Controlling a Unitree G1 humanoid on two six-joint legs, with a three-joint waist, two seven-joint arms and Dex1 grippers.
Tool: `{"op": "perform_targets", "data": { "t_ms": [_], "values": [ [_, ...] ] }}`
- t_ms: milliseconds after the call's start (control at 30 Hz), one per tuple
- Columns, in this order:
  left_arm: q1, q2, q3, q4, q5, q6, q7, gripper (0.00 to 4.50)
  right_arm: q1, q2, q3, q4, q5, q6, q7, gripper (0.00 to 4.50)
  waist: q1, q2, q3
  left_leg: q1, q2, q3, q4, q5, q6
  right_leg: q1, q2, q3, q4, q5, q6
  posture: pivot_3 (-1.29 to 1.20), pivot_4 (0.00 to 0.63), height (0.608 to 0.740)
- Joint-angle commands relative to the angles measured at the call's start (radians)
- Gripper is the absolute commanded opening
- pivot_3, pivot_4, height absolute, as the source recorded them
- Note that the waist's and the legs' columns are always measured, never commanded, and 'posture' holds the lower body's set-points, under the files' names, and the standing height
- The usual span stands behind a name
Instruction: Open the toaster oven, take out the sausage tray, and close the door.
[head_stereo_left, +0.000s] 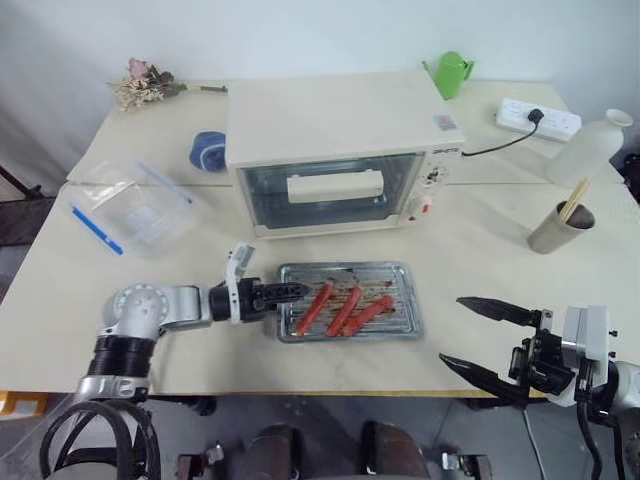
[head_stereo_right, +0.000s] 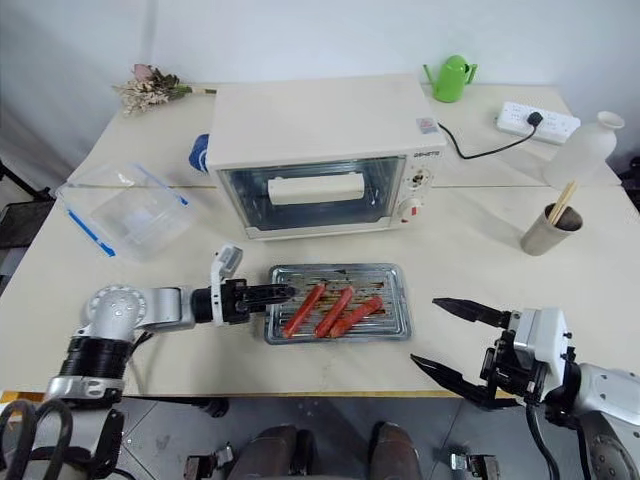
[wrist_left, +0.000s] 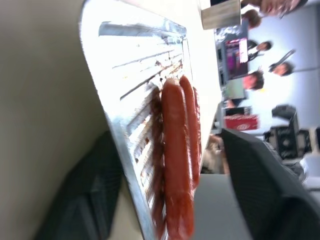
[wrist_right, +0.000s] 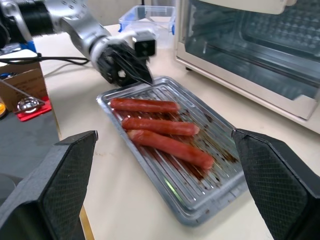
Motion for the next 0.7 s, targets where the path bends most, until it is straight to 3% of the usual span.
{"op": "perform_targets", "data": {
  "t_ms": [33,67,167,267,467,533,700],
  "values": [
    [0.092,0.106,0.069,-0.104,0.087,-0.085,-0.09,4.28,-0.028,-0.028,0.005,0.012,0.017,0.014,0.025,4.5,-0.004,0.0,0.0,0.0,0.0,0.0,0.0,0.0,0.0,0.0,0.0,0.0,0.0,0.0,0.0,0.0,0.15,0.74],
    [0.111,0.126,0.083,-0.125,0.1,-0.114,-0.12,4.48,-0.034,-0.032,0.008,0.017,0.02,0.021,0.03,4.5,-0.007,0.0,0.0,0.0,0.0,0.0,0.0,0.0,0.0,0.0,0.0,0.0,0.0,0.0,0.0,0.0,0.15,0.74],
    [0.218,0.191,0.159,-0.21,0.183,-0.329,-0.295,4.48,-0.061,-0.053,0.012,0.049,0.029,0.044,0.053,4.5,-0.009,0.0,0.0,0.0,0.0,0.0,0.0,0.0,0.0,0.0,-0.001,0.0,-0.001,0.0,-0.001,0.0,0.15,0.74],
    [0.376,0.223,0.249,-0.261,0.383,-0.746,-0.504,4.48,-0.1,-0.083,0.01,0.091,0.04,0.061,0.092,4.5,-0.009,0.0,0.0,-0.002,0.0,0.001,-0.002,-0.001,0.0,-0.003,-0.003,0.0,-0.003,0.0,-0.001,0.0,0.15,0.74],
    [0.496,0.234,0.314,-0.19,0.646,-1.298,-0.682,4.48,-0.158,-0.137,0.003,0.129,0.066,0.091,0.158,4.5,0.012,0.0,0.0,-0.004,-0.001,0.003,-0.009,-0.001,0.0,-0.007,-0.004,0.0,-0.005,-0.001,-0.001,0.0,0.15,0.74],
    [0.509,0.24,0.314,-0.172,0.672,-1.373,-0.727,4.48,-0.172,-0.148,0.005,0.136,0.069,0.096,0.176,4.5,0.014,0.0,0.0,-0.004,-0.001,0.003,-0.01,-0.001,0.0,-0.009,-0.004,-0.001,-0.005,-0.001,-0.001,0.0,0.15,0.74],
    [0.553,0.236,0.313,-0.199,0.607,-1.316,-0.795,4.48,-0.229,-0.153,0.049,0.172,0.021,0.052,0.236,4.5,0.01,-0.001,0.0,-0.005,-0.001,0.006,-0.009,-0.002,0.002,-0.009,-0.004,-0.002,-0.004,0.0,-0.001,0.0,0.15,0.74]
  ]
}}
